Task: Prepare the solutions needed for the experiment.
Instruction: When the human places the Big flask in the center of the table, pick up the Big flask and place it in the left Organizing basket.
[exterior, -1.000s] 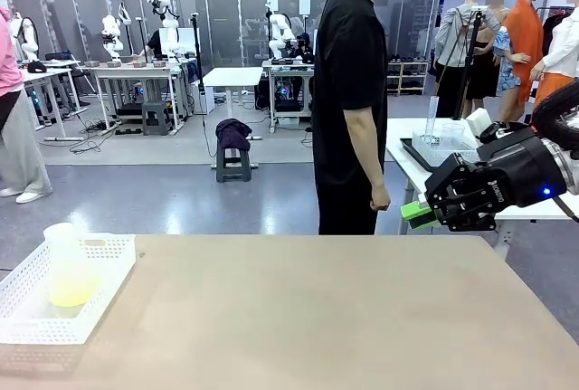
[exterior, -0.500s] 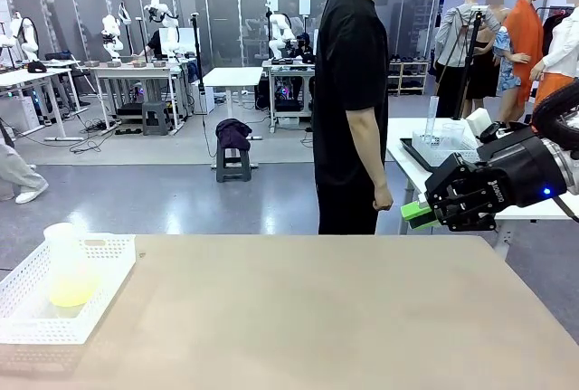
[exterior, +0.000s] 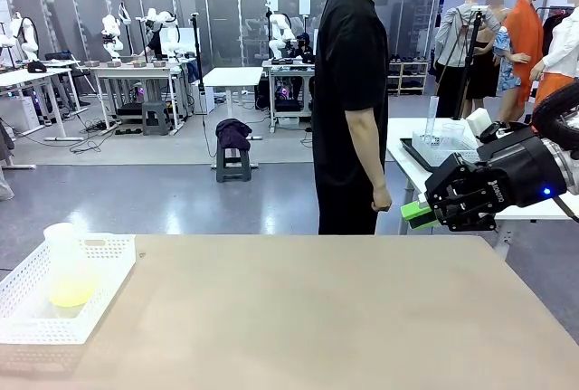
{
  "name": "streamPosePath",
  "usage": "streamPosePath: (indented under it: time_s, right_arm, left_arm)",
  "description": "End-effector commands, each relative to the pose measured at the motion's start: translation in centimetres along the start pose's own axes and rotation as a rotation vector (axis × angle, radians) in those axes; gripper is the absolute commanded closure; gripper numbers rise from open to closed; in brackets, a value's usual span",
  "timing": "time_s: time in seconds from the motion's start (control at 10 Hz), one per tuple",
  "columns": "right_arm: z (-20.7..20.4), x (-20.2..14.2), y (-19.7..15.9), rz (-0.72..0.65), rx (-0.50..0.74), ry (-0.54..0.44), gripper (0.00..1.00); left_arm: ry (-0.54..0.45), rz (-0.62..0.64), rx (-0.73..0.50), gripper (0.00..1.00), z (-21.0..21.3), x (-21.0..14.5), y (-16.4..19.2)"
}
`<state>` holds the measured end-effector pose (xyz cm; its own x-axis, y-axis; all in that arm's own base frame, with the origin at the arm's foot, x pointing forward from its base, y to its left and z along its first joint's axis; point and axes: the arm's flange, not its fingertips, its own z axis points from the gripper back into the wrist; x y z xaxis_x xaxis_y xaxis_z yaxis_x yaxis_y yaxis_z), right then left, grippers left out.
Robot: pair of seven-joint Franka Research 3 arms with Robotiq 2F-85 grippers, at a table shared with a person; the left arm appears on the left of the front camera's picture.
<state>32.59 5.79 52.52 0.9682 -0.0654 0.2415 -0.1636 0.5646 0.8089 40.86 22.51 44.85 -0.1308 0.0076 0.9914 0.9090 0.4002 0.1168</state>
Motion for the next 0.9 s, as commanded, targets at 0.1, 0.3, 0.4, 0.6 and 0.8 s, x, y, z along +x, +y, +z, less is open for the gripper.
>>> streamPosePath:
  time_s: [0.1, 0.3, 0.4, 0.6, 0.8]
  right_arm:
    - [-0.1, 0.1, 0.0, 0.017, 0.017, -0.006, 0.77]
    - [-0.1, 0.1, 0.0, 0.017, 0.017, -0.006, 0.77]
    - [-0.1, 0.1, 0.0, 0.017, 0.017, -0.006, 0.77]
    - [-0.1, 0.1, 0.0, 0.017, 0.017, -0.006, 0.77]
    - [-0.1, 0.1, 0.0, 0.017, 0.017, -0.006, 0.77]
  left_arm:
    - [-0.082, 0.192, 0.039, 0.00, -2.6, 4.3, -3.8]
    - [-0.093, 0.369, 0.034, 0.00, -3.8, 5.1, -4.7]
    - [-0.066, 0.351, -0.021, 0.00, -4.5, 5.1, -4.9]
    - [-0.101, 0.297, -0.011, 0.00, -2.8, 4.1, -4.3]
    - [-0.101, 0.297, -0.011, 0.00, -2.8, 4.1, -4.3]
